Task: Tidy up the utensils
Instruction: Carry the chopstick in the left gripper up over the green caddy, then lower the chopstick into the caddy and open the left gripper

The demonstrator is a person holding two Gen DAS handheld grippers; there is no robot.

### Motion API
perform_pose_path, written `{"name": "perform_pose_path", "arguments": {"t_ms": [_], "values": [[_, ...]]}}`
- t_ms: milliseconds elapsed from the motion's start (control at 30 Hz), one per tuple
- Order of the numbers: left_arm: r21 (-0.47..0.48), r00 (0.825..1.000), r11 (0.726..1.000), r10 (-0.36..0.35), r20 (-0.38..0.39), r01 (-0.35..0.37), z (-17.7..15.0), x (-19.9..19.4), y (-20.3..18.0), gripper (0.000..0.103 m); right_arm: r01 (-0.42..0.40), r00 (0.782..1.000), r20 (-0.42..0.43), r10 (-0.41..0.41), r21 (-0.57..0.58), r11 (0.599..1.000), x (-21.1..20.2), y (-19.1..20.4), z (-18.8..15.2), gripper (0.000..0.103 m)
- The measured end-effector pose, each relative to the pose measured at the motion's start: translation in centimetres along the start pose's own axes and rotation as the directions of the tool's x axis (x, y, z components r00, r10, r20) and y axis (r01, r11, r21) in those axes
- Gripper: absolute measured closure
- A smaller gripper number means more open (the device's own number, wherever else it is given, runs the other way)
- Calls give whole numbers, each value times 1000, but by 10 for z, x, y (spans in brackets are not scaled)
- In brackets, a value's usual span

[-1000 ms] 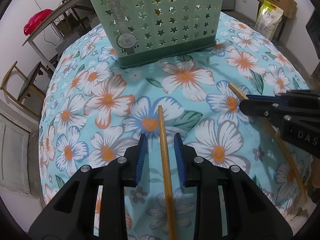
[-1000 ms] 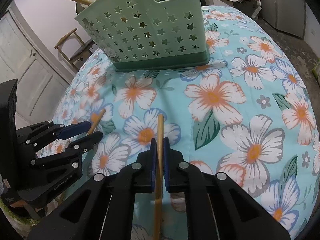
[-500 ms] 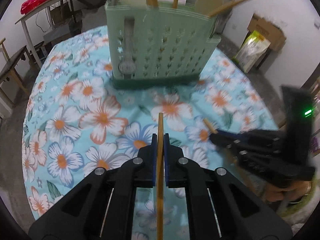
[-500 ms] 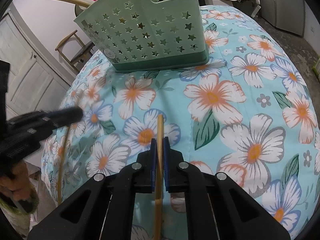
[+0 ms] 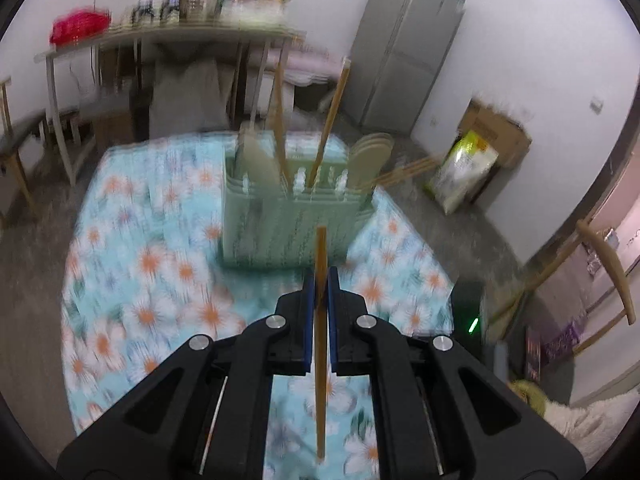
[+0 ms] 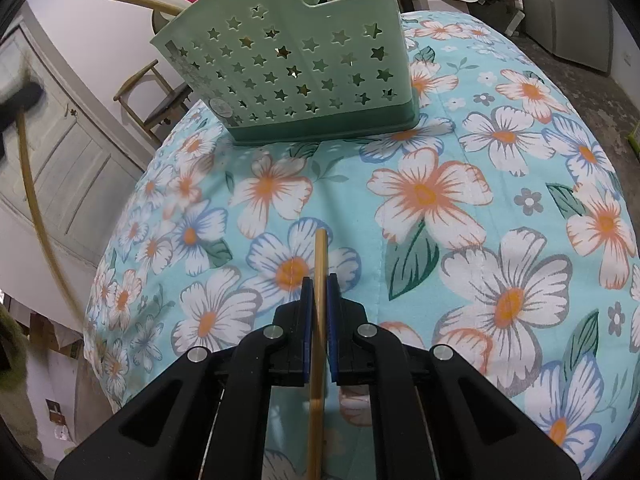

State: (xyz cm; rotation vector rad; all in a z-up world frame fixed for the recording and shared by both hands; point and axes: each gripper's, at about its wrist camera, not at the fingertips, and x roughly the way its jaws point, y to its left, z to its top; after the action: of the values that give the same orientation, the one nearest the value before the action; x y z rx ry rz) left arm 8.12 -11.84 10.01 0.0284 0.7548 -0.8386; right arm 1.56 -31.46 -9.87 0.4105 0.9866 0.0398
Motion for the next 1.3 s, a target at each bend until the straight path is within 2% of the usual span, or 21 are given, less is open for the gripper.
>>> {"name": "perform_pose_path", "arguments": {"t_ms": [67, 133, 200, 267, 433, 667, 800, 900, 1000, 1067, 1300], "values": [[19, 995, 1000, -4, 100, 2, 17, -16, -7, 98, 2, 1000, 1, -2, -2, 1000, 0, 1, 0, 96], [45, 980, 999, 0, 199, -9, 35, -30, -15, 98, 3, 1000, 1, -3, -3, 1000, 0, 1, 0, 96], [73, 957, 997, -12, 289, -9, 53, -43, -25, 98, 2, 1000, 0, -2, 0, 1000, 0, 1, 0, 96], [89, 941, 996, -23, 337, -8, 66, -49, -32, 98, 3, 1000, -1, -3, -1, 1000, 1, 1, 0, 96], [122, 913, 992, -26, 407, -26, 95, -52, -47, 98, 3, 1000, -1, -3, -2, 1000, 0, 0, 0, 96], [177, 881, 971, 60, 469, -160, 107, -29, -63, 98, 2, 1000, -1, -2, -3, 1000, 0, 0, 0, 96], [211, 890, 952, 107, 443, -220, 100, 3, -64, 98, 2, 1000, -2, -2, -3, 1000, 0, 0, 0, 96], [210, 908, 958, 98, 407, -197, 92, 24, -53, 98, 2, 1000, -3, -2, -6, 1000, 1, 0, 0, 96], [195, 913, 961, 105, 395, -194, 86, 30, -44, 96, 4, 1000, -10, -4, -11, 1000, 1, 1, 1, 96], [179, 912, 966, 102, 397, -186, 86, 28, -38, 83, 5, 1000, -15, -5, -14, 1000, 2, 1, 3, 96], [166, 896, 971, 85, 436, -172, 63, -10, -33, 54, 22, 1000, -11, -22, -29, 999, 4, 4, 10, 96]]}}
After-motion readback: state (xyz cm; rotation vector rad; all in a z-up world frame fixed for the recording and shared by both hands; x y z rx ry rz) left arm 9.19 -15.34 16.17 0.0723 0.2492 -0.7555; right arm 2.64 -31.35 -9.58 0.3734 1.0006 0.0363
